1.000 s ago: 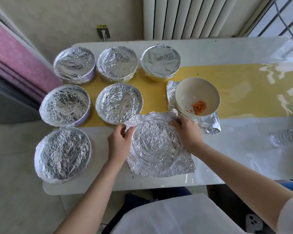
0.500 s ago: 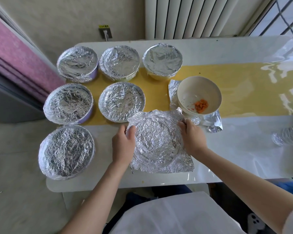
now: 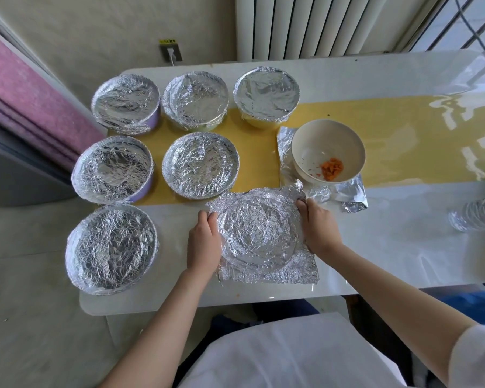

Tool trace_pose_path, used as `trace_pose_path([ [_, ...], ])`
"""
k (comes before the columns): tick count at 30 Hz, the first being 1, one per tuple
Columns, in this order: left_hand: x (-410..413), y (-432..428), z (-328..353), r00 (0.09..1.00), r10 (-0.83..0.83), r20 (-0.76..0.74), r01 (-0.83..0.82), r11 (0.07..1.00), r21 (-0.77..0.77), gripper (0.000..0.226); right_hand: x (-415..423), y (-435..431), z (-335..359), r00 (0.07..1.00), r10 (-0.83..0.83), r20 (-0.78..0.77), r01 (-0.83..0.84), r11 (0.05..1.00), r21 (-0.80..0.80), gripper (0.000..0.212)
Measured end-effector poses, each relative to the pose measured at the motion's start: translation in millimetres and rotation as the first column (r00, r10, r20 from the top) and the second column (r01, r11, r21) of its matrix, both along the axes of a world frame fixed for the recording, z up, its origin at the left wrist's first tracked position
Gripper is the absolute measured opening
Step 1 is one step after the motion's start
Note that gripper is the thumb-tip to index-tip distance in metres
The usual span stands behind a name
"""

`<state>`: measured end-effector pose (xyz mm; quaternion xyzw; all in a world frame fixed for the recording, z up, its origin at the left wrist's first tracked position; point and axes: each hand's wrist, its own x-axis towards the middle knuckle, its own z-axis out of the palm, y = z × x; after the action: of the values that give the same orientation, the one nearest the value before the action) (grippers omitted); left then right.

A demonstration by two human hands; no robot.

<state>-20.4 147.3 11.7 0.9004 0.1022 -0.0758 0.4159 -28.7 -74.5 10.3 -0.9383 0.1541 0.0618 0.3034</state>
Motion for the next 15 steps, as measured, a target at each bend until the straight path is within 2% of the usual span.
trace_pose_path([
  [4, 0.6, 0.6, -1.6, 1.0, 0.014, -0.01, -0.014, 0.999, -0.051, 0.028, -0.1, 0.4, -0.1, 1.0, 0.004, 0.02, -0.004, 1.0, -0.003, 0.036],
  [15, 1.5, 2.1, -5.0, 0.999, 0.047, 0.0, -0.047, 0.998, 0.034, 0.028, 6.0, -0.6, 3.7, 0.999, 0.036, 0.036, -0.033, 0.997, -0.066, 0.038],
])
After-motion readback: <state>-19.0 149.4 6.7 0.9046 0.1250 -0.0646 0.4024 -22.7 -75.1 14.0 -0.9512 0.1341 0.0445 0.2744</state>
